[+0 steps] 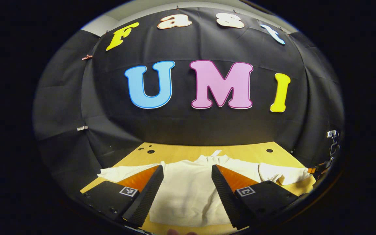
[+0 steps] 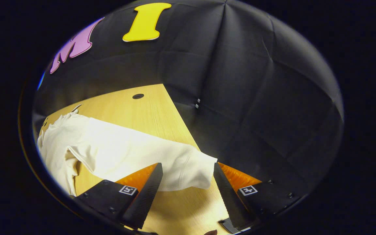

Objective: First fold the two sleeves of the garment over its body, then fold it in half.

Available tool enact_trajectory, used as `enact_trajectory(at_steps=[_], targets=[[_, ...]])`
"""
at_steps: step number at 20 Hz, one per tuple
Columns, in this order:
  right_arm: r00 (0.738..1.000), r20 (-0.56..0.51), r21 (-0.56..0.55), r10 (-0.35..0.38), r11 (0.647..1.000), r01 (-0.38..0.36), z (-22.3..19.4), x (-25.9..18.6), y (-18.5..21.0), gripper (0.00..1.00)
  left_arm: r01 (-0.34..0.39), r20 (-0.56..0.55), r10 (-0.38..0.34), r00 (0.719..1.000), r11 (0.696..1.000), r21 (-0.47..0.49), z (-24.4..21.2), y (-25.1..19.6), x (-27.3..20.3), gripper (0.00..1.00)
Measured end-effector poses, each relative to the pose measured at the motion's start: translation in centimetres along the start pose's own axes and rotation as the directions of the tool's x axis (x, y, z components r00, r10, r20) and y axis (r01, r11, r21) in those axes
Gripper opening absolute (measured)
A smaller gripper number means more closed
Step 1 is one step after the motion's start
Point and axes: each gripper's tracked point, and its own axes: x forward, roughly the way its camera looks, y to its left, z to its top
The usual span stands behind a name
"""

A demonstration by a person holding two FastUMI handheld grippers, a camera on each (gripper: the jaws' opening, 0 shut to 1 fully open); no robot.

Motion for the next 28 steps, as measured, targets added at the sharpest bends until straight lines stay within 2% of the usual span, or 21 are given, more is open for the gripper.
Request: enact_trajectory(at_steps=[4, 6, 7, 8, 10, 11, 14, 17, 21, 24, 28], targets=[[0.998, -0.067, -0.023, 0.005, 1.0, -0.006, -2.4, 2.7, -0.3, 0.96, -0.052, -0.006, 0.052, 0.999, 0.998, 0.03, 0.0, 0.3, -0.8, 0.95], [0.996, -0.065, 0.017, 0.058, 0.998, -0.057, -2.4, 3.0, 0.4, 0.94, -0.059, -0.003, 0.059, 0.998, 0.997, 0.048, 0.1, 0.2, -1.1, 0.95], [0.996, -0.057, 0.019, 0.075, 0.997, -0.074, -2.6, 2.6, 0.5, 0.85, -0.06, -0.001, 0.06, 0.998, 0.997, 0.055, 0.3, 0.1, -1.3, 0.95], [0.995, -0.055, 0.008, 0.085, 0.996, -0.085, -2.5, 2.8, 0.4, 0.69, -0.058, 0.0, 0.058, 0.998, 0.996, 0.061, 0.1, 0.1, -1.4, 0.95], [0.994, -0.051, 0.01, 0.097, 0.995, -0.096, -2.5, 2.4, 0.6, 0.24, -0.054, 0.0, 0.054, 0.999, 0.996, 0.067, 0.2, 0.2, -1.3, 0.96], [0.992, -0.042, 0.01, 0.117, 0.993, -0.116, -2.3, 1.5, 1.0, 0.16, -0.052, 0.004, 0.052, 0.999, 0.997, 0.065, 0.4, 0.4, -1.3, 0.97], [0.994, 0.018, -0.018, 0.108, 0.994, -0.108, -1.4, -1.8, 0.9, 0.16, -0.038, 0.012, 0.038, 0.999, 0.998, 0.055, 0.1, 1.3, -1.1, 0.97], [0.994, 0.085, -0.029, 0.067, 0.997, -0.065, -0.3, -6.3, 1.4, 0.16, -0.008, 0.015, 0.007, 1.0, 0.999, 0.047, -0.1, 2.9, -0.4, 0.97], [0.984, 0.177, -0.002, 0.011, 1.0, -0.011, 1.9, -13.2, 4.3, 0.16, 0.054, 0.013, -0.055, 0.998, 0.998, 0.028, -0.4, 6.4, 1.0, 0.97], [0.969, 0.244, 0.025, 0.025, 0.999, -0.032, 4.0, -17.6, 9.2, 0.16, 0.086, 0.03, -0.087, 0.996, 0.996, 0.038, -0.2, 9.9, 1.9, 0.96], [0.936, 0.333, 0.001, 0.111, 0.993, -0.119, 7.7, -21.6, 19.2, 0.16, 0.101, 0.046, -0.103, 0.994, 0.994, 0.052, -0.4, 14.7, 3.4, 0.96]])
